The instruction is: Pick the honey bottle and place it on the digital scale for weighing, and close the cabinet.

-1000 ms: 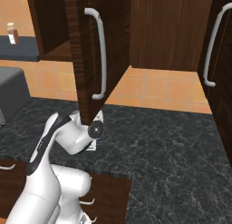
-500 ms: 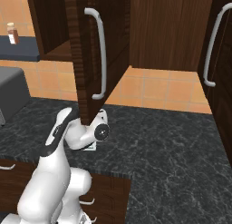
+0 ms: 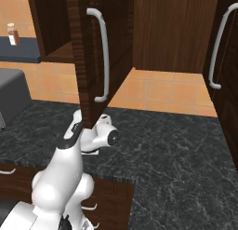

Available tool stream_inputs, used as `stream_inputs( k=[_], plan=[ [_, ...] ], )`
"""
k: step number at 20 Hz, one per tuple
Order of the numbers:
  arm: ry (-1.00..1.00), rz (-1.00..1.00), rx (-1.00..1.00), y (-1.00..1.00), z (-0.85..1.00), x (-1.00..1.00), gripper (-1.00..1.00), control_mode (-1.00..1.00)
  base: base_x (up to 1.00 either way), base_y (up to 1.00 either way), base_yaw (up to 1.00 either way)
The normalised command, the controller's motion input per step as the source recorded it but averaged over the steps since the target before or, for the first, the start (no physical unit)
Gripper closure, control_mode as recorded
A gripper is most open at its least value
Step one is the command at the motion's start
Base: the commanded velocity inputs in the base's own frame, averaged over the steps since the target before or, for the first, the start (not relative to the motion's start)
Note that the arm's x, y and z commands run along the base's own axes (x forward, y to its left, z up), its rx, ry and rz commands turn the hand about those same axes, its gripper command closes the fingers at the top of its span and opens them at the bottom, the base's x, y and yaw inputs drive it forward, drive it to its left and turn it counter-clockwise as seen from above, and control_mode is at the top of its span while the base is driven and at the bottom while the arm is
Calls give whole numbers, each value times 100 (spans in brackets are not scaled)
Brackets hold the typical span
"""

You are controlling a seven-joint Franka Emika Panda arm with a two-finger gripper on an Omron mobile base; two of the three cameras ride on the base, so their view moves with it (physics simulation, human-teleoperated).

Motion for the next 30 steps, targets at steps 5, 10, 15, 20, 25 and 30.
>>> stream_inputs(
  k=[5, 10, 15, 20, 25, 30],
  plan=[
    [-14, 0, 12, 0, -35, 12, 100, -100, 0, 0, 0],
    [-14, 0, 11, 16, -43, 15, 100, -100, 0, 0, 0],
    [0, 0, 0, 32, -16, 23, 100, -100, 0, 0, 0],
    [4, 0, 0, 0, 0, 15, 100, -100, 0, 0, 0],
    [1, 0, 0, -1, 0, 0, -100, -100, 0, 0, 0],
    [0, 0, 0, -4, 0, 0, -100, -100, 0, 0, 0]
  ],
)
